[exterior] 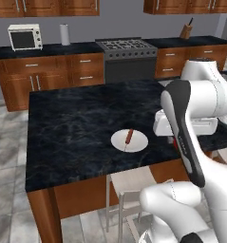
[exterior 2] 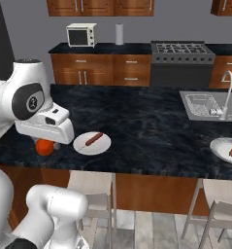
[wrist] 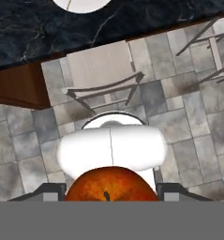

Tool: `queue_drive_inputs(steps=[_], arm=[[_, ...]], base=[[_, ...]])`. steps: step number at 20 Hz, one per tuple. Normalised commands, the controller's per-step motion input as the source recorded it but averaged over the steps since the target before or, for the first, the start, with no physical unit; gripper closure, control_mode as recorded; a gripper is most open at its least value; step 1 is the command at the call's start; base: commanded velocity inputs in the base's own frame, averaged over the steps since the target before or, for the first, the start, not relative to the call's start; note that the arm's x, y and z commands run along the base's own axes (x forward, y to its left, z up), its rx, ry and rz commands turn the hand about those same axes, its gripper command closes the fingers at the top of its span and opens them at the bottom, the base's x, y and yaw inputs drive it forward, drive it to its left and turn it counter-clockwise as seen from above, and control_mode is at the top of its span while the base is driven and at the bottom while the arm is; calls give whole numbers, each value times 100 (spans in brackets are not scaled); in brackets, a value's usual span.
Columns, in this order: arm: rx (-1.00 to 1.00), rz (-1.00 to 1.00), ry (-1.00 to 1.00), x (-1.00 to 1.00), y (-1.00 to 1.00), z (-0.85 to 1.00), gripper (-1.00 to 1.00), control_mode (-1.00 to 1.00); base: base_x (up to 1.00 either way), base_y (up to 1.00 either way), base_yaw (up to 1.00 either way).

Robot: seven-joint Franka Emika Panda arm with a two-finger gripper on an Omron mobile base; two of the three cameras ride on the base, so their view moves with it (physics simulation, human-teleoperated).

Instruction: Pick up each apple from the fridge and place one apple on each plate on the dining counter.

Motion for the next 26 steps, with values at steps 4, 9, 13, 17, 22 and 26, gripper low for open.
queue_drive_inputs(steps=[4, 9, 13, 17, 22, 26], arm=[[0, 10, 0, 100, -5, -18, 100, -100], [0, 15, -4, 100, -10, -53, 100, -100], [0, 29, 0, 96, -13, -56, 100, -100], [-1, 30, 0, 79, -1, -51, 100, -100], [-3, 31, -6, 67, 0, -49, 100, -100], [-1, 26, 0, 69, -5, -56, 100, -100]], base=[[0, 0, 0], [0, 0, 0], [0, 0, 0], [0, 0, 0], [0, 0, 0], [0, 0, 0]])
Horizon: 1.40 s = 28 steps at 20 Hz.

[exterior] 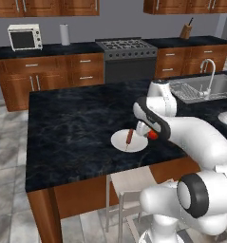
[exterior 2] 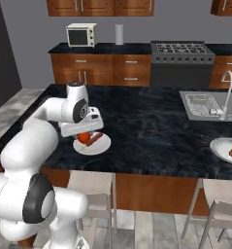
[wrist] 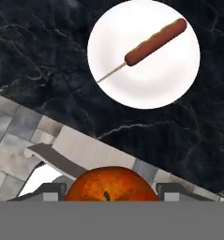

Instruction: Pick up each apple from the fridge and place one apple on each plate on the dining counter.

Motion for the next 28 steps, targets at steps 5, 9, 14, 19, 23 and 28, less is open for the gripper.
queue_drive_inputs(steps=[5, 9, 14, 19, 23, 28], arm=[[1, 12, 5, 55, 0, -58, 100, -100], [-2, 15, 0, 63, -4, -47, 100, -100], [0, 14, -1, 77, -7, -37, 100, -100], [-1, 9, 1, 61, 0, -45, 100, -100], [0, 6, 1, 49, 0, -46, 100, -100], [0, 3, 5, 43, 0, -50, 100, -100]], base=[[0, 0, 0], [0, 0, 0], [0, 0, 0], [0, 0, 0], [0, 0, 0], [0, 0, 0]])
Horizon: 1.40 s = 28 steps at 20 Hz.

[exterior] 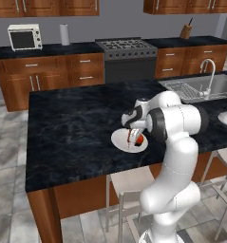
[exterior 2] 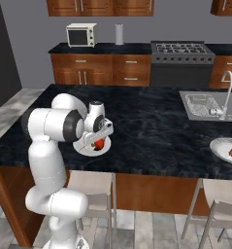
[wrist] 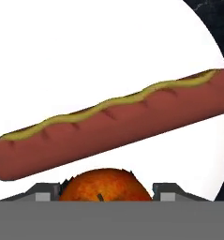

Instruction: Pick up each apple from the fridge and place one apple on each plate on the dining counter.

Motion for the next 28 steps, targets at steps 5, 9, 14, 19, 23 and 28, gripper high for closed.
queue_drive_inputs(steps=[5, 9, 14, 19, 23, 28], arm=[[0, 5, 2, 29, 0, -42, 100, -100], [0, 4, 0, 14, 6, -9, 100, -100], [0, 0, 0, 5, 10, -3, -100, -100], [0, 0, 0, -1, 0, 0, -100, -100], [0, 0, 0, -24, 0, 7, -100, -100], [0, -1, 0, -49, 1, 49, -100, -100]], base=[[0, 0, 0], [0, 0, 0], [0, 0, 0], [0, 0, 0], [0, 0, 0], [0, 0, 0]])
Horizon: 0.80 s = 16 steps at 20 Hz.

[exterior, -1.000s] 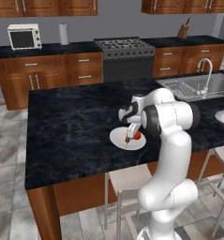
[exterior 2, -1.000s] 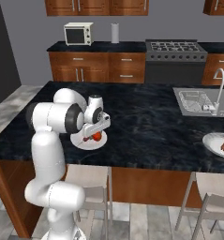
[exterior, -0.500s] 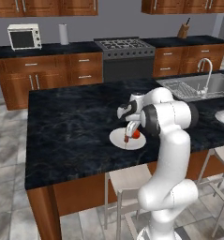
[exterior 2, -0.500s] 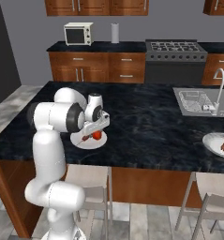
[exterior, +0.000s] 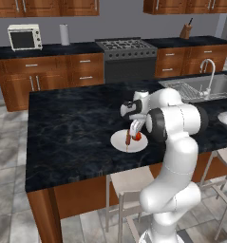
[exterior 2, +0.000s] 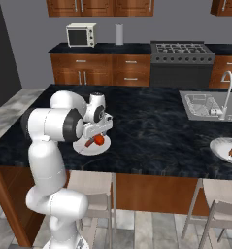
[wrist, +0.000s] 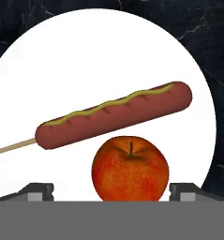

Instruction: Pick up each apple from the fridge and place one apple on each plate on the dining counter.

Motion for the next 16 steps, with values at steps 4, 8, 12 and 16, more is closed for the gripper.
queue_drive_inputs(steps=[4, 8, 12, 16], arm=[[0, -4, 0, -75, 4, 68, -100, -100], [0, -4, 2, -99, 8, 79, -100, -100], [0, -8, -2, -100, 10, 76, -100, -100], [0, -18, -12, -100, 17, 76, -100, -100]], base=[[0, 0, 0], [0, 0, 0], [0, 0, 0], [0, 0, 0]])
